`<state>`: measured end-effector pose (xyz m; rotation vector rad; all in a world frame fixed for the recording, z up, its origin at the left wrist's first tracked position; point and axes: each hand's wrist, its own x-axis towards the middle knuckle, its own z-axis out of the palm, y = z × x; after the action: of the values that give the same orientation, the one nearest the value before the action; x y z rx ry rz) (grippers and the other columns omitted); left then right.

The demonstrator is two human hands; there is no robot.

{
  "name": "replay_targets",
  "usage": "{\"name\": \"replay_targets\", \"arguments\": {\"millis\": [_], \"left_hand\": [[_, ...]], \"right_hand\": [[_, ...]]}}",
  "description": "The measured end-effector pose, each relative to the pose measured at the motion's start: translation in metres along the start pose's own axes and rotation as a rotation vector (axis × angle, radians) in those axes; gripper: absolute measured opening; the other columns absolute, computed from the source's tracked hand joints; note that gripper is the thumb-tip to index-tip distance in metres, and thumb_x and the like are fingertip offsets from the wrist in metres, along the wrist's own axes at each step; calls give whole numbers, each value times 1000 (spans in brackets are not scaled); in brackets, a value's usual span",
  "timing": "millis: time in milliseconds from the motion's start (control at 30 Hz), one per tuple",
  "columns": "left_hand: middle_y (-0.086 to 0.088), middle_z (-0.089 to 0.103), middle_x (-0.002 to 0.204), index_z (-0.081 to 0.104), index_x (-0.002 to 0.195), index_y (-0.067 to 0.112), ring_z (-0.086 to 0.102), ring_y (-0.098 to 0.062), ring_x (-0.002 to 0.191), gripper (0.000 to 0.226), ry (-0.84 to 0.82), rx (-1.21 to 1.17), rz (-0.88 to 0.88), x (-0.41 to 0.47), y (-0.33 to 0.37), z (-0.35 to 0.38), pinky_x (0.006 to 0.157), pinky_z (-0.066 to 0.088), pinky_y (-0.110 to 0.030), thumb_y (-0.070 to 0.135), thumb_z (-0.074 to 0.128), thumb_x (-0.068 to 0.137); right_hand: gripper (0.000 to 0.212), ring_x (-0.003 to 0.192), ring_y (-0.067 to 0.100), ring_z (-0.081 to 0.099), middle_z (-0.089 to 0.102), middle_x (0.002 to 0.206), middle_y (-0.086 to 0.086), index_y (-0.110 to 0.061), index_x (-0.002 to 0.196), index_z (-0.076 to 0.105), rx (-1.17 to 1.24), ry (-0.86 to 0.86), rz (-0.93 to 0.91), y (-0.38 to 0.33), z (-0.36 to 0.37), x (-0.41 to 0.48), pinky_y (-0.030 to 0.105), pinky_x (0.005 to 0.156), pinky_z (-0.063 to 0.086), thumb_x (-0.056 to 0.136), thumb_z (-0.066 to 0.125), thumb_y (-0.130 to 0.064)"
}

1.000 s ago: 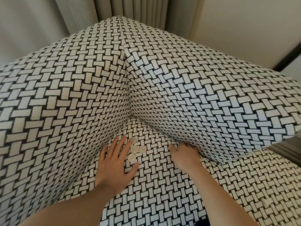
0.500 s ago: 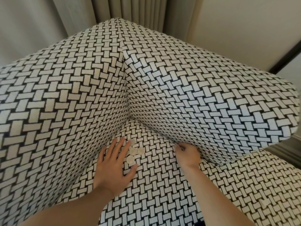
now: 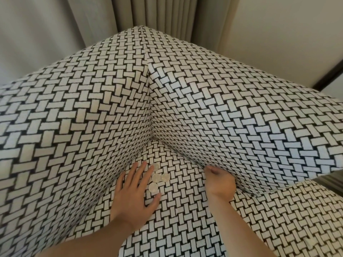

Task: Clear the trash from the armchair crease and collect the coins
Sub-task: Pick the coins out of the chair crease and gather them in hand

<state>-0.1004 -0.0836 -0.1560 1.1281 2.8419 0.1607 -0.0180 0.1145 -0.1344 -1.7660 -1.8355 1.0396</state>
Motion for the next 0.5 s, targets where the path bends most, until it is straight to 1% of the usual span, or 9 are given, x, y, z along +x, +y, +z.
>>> {"name": "replay_targets", "arguments": {"millis": [67,100,167,200,233,267,367,433,500], "left_hand": [[5,16,155,6,149,33,13,-18,144,72,0,4,1,0,0,1,112,9,-44,66,18,86],[4,17,155,7,149,33,14,-18,143,72,-6,1,5,0,0,0,112,10,-45,66,18,87],[4,17,155,7,149,32,15,-18,143,72,-10,-6,9,0,0,1,112,11,-45,66,18,87],[4,17,155,7,149,32,14,-17,143,72,-9,-8,10,0,0,1,112,10,-45,66,18,87],[4,16,155,6,149,32,13,-17,143,72,-6,-11,9,0,0,2,113,9,-45,66,17,87],[4,14,156,5,149,32,11,-17,144,72,-3,-13,9,0,0,3,113,8,-45,66,14,87],[5,5,157,-7,148,35,1,-16,145,72,10,-15,-4,0,-3,6,116,9,-46,69,0,84],[6,2,157,-10,147,36,-1,-16,145,72,19,-11,-1,0,-4,7,116,12,-47,69,-4,83],[5,5,157,-7,148,36,1,-16,145,72,25,-10,-2,1,-4,7,116,13,-48,69,-1,84]], "right_hand": [[8,62,18,60,72,77,-3,-25,84,74,-90,-16,-115,0,-2,-1,38,71,54,85,66,-24],[9,59,18,61,69,72,-4,-25,84,73,-136,-38,-169,1,-3,-1,34,64,54,87,64,-24],[11,49,8,55,63,69,-10,-23,92,71,-258,-88,-274,3,-8,0,21,45,42,90,60,-24],[12,48,4,51,63,70,-12,-24,95,70,-338,-107,-325,4,-11,0,14,41,33,91,58,-24],[13,48,2,50,65,72,-12,-25,97,69,-414,-129,-371,3,-15,1,12,41,29,93,56,-24],[14,50,2,52,67,74,-11,-25,98,68,-473,-156,-412,3,-19,2,12,42,32,93,55,-24],[14,60,6,62,69,80,-9,-26,98,67,-566,-243,-490,-4,-30,3,19,52,51,93,55,-22],[12,63,6,63,70,87,-9,-27,97,68,-554,-287,-499,-8,-39,3,21,56,54,92,58,-21],[11,64,5,64,70,91,-10,-26,97,68,-467,-336,-480,-10,-48,0,20,57,54,91,60,-22]]}}
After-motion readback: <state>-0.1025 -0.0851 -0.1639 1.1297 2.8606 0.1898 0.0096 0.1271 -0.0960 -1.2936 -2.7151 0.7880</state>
